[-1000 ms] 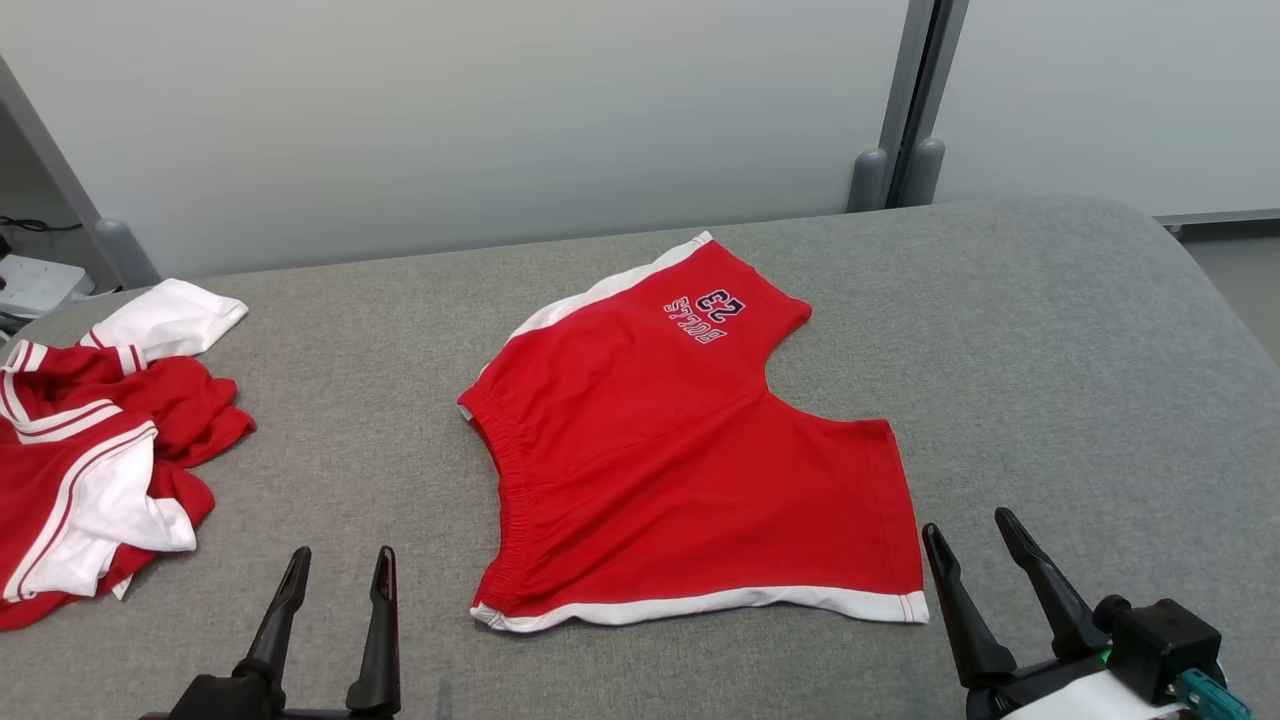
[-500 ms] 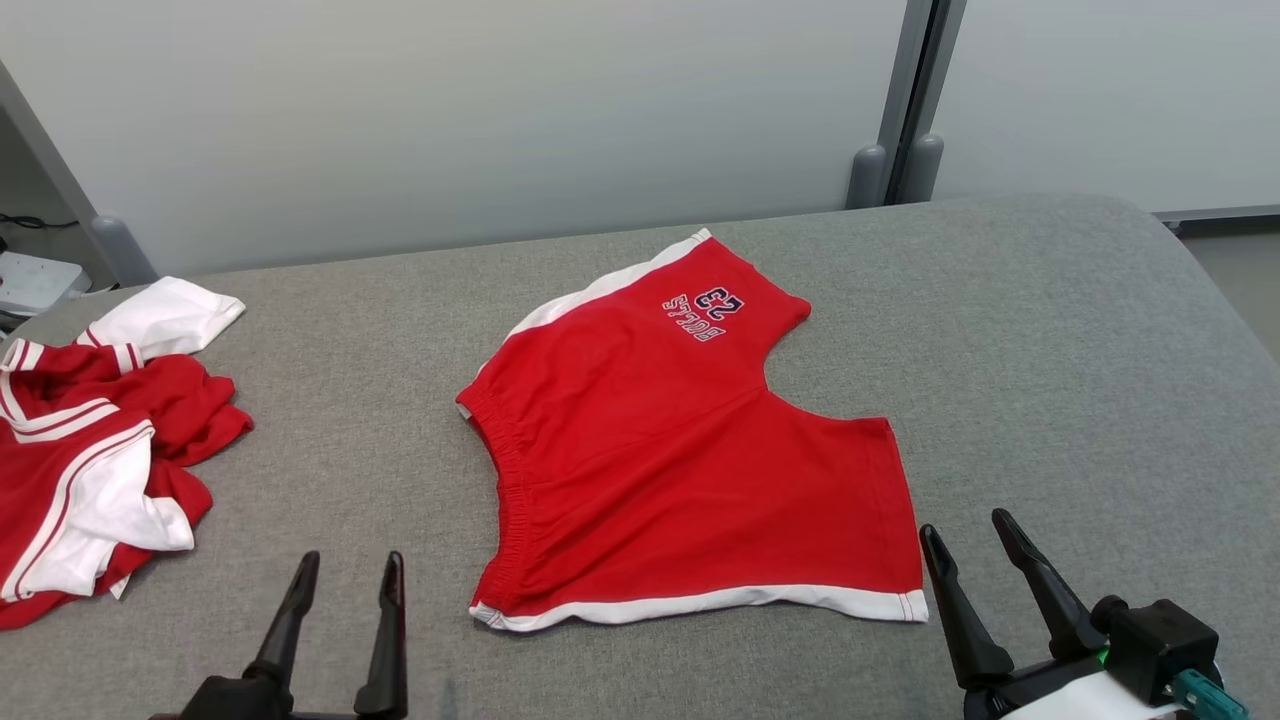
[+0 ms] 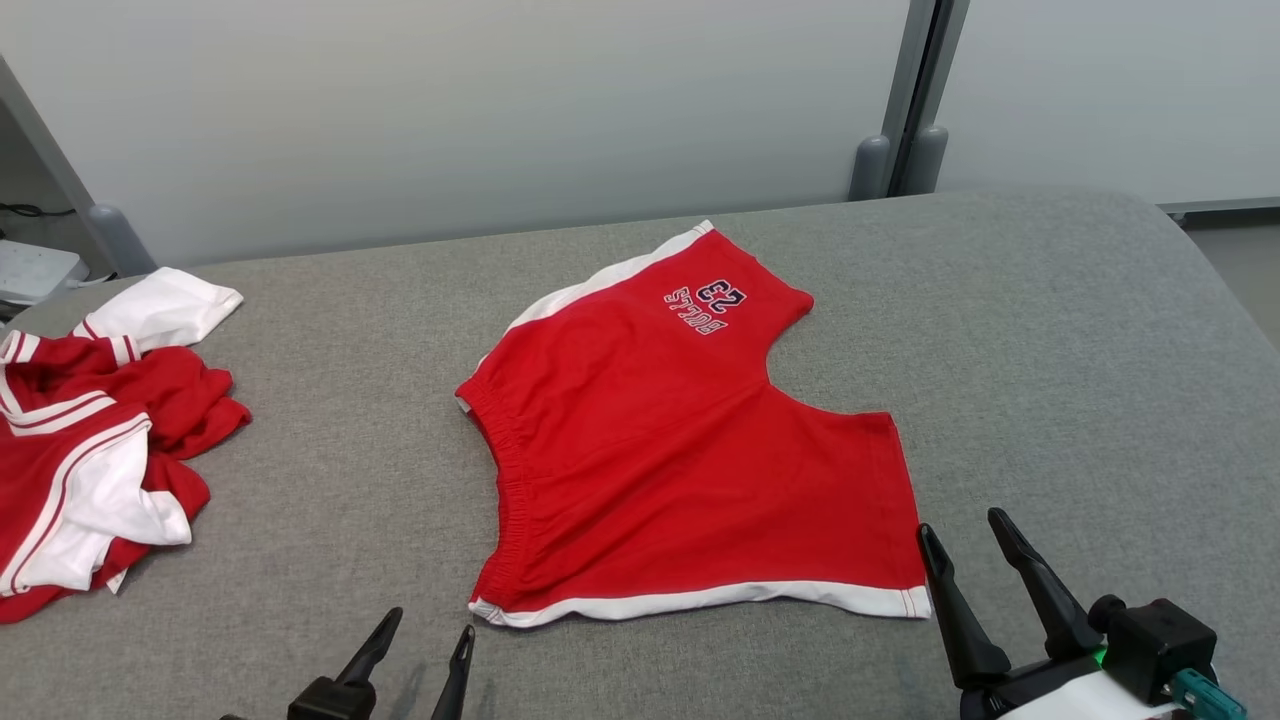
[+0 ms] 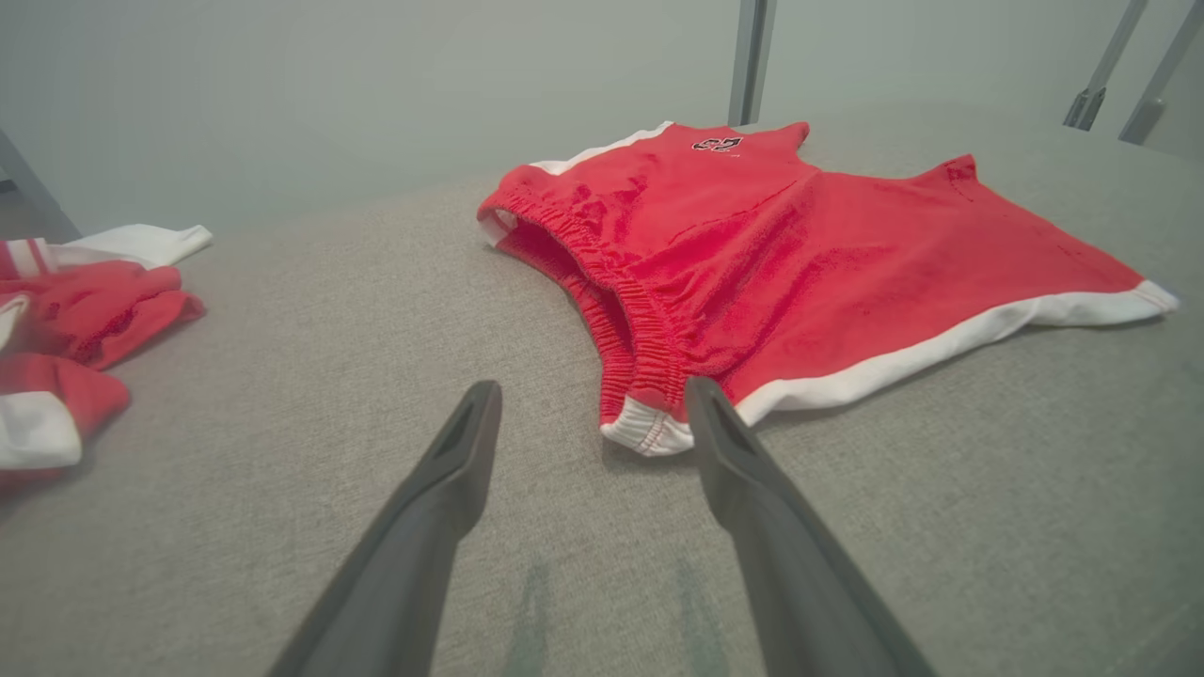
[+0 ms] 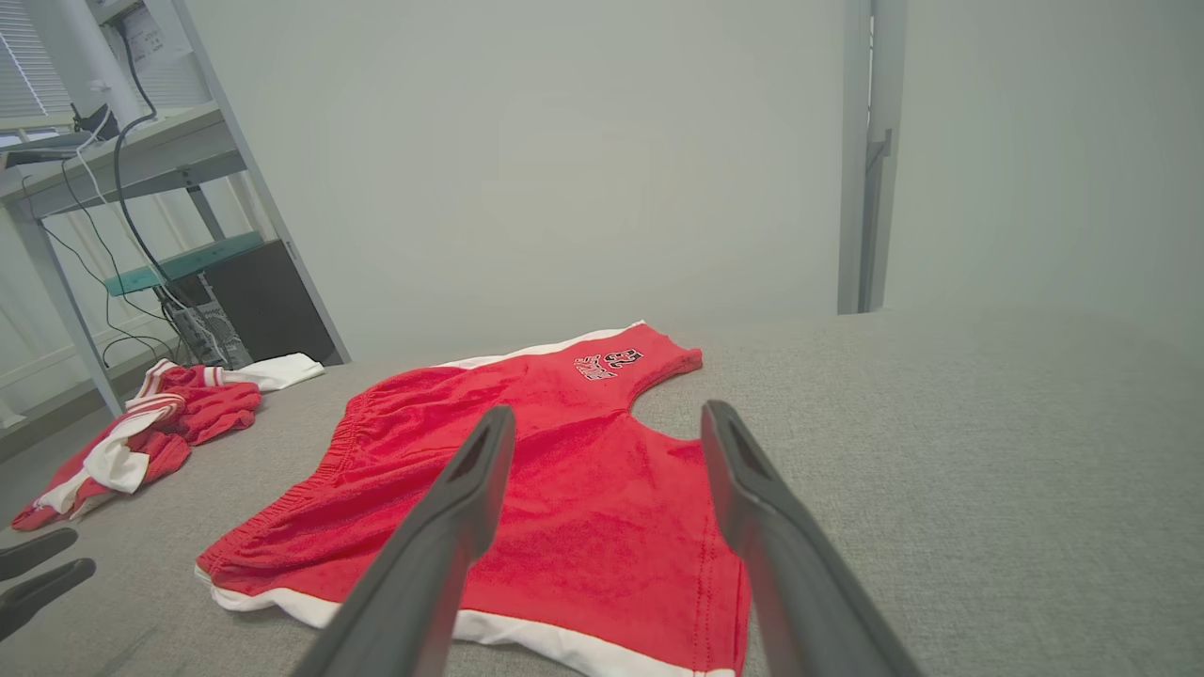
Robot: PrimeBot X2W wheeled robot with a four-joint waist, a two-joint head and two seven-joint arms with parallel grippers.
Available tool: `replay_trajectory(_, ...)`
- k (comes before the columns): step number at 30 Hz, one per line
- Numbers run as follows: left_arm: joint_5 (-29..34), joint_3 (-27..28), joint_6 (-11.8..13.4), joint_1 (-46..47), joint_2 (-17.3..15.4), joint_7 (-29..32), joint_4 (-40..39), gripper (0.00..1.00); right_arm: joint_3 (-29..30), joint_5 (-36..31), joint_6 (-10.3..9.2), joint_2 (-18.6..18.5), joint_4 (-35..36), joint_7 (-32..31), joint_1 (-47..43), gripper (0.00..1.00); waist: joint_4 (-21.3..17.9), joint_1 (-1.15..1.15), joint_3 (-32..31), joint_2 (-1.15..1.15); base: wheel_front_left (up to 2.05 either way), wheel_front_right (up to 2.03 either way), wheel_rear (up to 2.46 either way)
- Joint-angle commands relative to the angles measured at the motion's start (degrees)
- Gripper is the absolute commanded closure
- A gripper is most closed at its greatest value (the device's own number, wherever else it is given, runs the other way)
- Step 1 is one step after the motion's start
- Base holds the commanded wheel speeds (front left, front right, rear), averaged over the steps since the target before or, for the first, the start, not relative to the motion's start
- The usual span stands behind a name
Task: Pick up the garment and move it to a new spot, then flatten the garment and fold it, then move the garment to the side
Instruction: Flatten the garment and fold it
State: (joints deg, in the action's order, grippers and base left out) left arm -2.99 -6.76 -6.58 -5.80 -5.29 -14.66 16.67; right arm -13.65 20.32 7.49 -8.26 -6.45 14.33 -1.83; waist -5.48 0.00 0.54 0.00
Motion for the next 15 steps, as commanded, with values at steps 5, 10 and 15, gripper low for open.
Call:
replay_trajectory(5,0.6,-2.2,-0.7,6.7,-2.8,-0.3,4.4,0.0,-1.9,0.8,0.0,-0.7,1.8,0.7,1.9,0.0,-0.8,0.0,1.2,0.0,0.0,0.0,0.0)
replay_trajectory(10,1.6,-4.3,-0.8,9.9,-4.2,-0.3,7.2,0.0,-1.9,1.1,0.0,-1.0,2.0,0.7,2.6,0.0,-1.4,0.0,2.6,0.0,0.0,0.0,0.0)
replay_trajectory(15,2.1,-6.0,-0.9,11.4,-4.7,-0.3,9.4,0.0,-1.8,1.2,0.0,-1.0,2.1,0.7,3.0,0.0,-1.8,0.0,3.3,0.0,0.0,0.0,0.0)
